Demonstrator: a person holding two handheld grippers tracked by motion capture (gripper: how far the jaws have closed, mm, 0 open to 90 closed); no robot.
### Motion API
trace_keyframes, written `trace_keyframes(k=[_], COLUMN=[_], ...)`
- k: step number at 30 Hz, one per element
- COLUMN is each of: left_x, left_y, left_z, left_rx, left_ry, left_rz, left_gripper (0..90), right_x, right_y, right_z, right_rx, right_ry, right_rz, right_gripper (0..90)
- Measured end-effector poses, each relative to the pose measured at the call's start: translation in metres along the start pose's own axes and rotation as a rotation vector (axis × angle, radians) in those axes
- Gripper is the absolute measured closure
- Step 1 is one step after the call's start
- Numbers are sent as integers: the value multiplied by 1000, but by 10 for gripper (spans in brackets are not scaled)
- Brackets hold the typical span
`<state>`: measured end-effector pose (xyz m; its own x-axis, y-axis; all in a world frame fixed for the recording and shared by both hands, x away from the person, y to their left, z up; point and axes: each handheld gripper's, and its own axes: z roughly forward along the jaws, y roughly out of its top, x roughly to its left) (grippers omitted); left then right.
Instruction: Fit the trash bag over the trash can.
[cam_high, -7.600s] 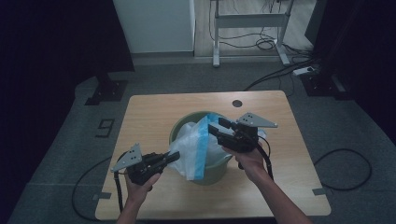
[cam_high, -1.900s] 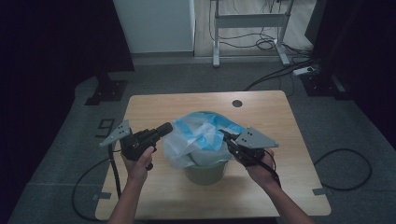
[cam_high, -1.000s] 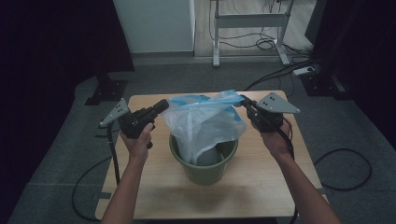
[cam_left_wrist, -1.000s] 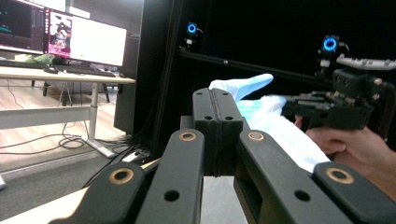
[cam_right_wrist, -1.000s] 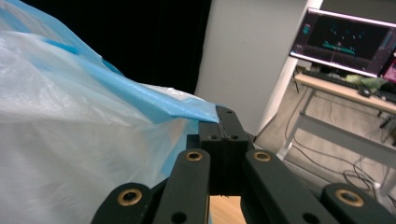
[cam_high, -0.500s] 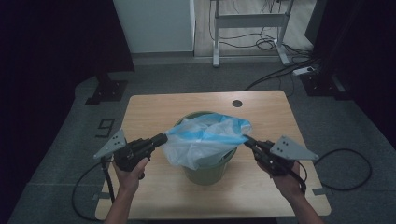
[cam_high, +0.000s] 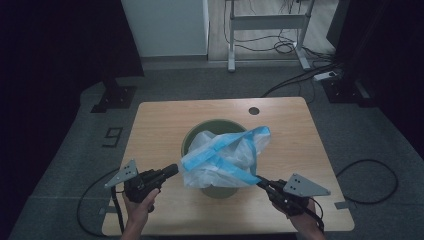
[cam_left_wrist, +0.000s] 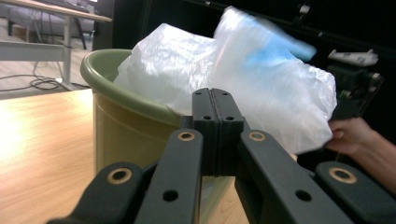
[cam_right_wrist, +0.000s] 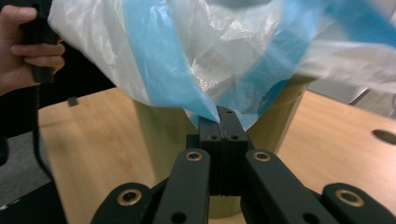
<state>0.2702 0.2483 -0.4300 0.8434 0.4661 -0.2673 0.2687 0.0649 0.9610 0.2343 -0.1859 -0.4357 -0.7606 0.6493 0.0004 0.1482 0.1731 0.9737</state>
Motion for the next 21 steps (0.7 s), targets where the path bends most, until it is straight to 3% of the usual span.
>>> trace_keyframes(k=[4,8,13,18,21], left_x=[2,-8,-14,-13,-13], left_y=[4,19,40,62,76], left_z=[-1,0,-1,-7,-6], left_rx=[-23,-48,-39,-38,-21], left_ry=[-19,25,57,68,54], left_rz=[-7,37,86,105,121], left_gripper=[879,626,459,404,388], right_x=[5,2,-1,-3,-4], right_y=[0,11,21,27,29], right_z=[2,2,3,4,4], right_rx=[1,-12,-12,-9,-1], right_ry=[11,2,-9,-15,-17], right_rz=[-14,-29,-47,-64,-74], right_gripper=[890,890,890,890,890])
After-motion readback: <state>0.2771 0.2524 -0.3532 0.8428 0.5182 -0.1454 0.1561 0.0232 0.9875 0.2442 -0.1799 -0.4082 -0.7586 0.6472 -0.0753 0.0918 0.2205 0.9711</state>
